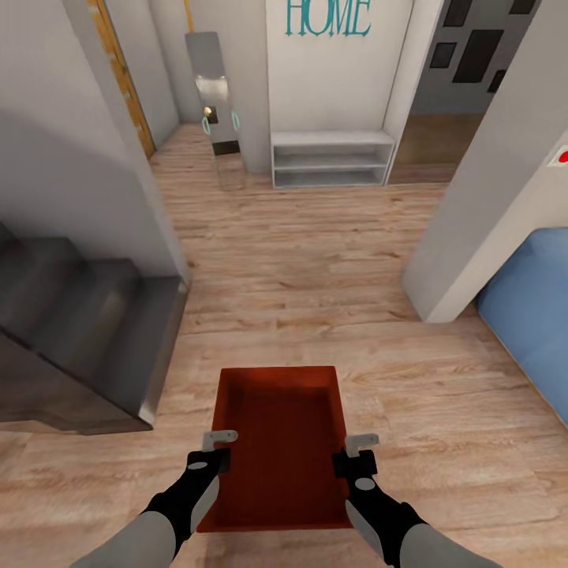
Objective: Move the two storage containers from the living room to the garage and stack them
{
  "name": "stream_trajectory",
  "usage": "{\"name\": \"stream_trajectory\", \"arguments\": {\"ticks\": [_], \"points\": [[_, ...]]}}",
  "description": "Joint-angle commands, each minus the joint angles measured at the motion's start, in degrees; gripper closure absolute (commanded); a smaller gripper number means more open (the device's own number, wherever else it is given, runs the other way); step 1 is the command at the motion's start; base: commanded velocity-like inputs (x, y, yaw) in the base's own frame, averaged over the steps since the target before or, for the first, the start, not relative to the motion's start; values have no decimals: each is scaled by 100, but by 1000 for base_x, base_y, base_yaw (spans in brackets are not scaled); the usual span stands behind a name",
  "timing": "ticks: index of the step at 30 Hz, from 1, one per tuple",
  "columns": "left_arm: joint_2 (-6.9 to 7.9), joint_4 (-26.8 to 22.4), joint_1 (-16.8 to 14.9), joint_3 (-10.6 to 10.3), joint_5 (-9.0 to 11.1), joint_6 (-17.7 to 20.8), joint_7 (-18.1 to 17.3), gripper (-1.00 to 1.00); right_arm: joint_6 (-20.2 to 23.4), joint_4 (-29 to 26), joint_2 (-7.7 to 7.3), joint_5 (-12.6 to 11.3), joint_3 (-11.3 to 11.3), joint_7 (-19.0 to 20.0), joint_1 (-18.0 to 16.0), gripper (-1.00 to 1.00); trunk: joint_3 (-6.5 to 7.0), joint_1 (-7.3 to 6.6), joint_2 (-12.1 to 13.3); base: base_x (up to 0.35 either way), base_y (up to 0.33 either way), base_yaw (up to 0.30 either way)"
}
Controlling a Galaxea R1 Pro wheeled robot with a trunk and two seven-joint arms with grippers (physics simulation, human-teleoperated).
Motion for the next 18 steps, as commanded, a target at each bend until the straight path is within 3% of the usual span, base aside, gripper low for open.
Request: {"name": "stream_trajectory", "arguments": {"ticks": [1, 18], "points": [[3, -37, 0, 24, -148, 29, 104, 100, -46, 29, -4, -178, -80, -53, -7, 100, -8, 6, -9, 322, 0, 0], [3, -28, 0, 30, -140, 29, 105, 100, -46, 29, -11, -178, -80, -53, -7, 100, -8, 6, -9, 322, 0, 0]]}}
